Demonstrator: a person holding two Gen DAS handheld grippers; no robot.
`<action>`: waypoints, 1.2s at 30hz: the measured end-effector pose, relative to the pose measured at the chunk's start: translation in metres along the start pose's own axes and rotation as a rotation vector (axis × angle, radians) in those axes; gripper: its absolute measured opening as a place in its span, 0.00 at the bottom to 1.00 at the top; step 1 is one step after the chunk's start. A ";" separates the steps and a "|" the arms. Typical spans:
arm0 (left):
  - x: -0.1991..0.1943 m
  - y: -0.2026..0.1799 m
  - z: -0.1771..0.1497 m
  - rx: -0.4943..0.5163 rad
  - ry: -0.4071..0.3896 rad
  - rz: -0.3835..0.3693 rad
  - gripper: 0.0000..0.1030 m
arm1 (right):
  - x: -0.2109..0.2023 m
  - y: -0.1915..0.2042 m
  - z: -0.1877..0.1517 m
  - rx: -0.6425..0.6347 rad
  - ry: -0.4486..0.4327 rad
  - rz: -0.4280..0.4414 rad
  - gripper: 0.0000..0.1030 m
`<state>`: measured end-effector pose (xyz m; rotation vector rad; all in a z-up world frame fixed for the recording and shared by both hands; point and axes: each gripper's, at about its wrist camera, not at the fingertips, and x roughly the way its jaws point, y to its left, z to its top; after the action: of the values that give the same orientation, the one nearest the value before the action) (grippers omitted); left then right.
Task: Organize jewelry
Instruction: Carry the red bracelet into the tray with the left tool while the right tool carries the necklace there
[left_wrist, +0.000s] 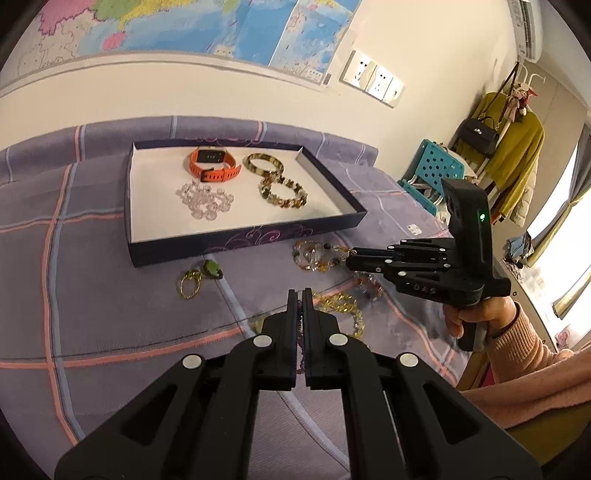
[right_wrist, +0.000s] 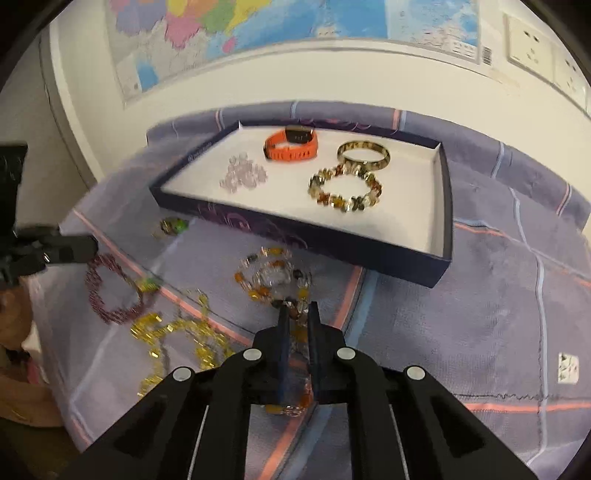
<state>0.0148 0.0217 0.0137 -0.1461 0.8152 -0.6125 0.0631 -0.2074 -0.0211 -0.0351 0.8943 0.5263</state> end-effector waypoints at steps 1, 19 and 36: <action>-0.001 -0.001 0.002 0.003 -0.004 -0.001 0.03 | -0.006 -0.001 0.002 0.011 -0.019 0.012 0.08; -0.032 -0.014 0.059 0.081 -0.122 0.011 0.03 | -0.100 0.006 0.062 0.014 -0.288 0.096 0.03; -0.029 -0.006 0.109 0.103 -0.176 0.067 0.03 | -0.137 0.013 0.134 -0.044 -0.448 0.076 0.03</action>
<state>0.0749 0.0213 0.1094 -0.0766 0.6150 -0.5687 0.0861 -0.2211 0.1690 0.0749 0.4470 0.5956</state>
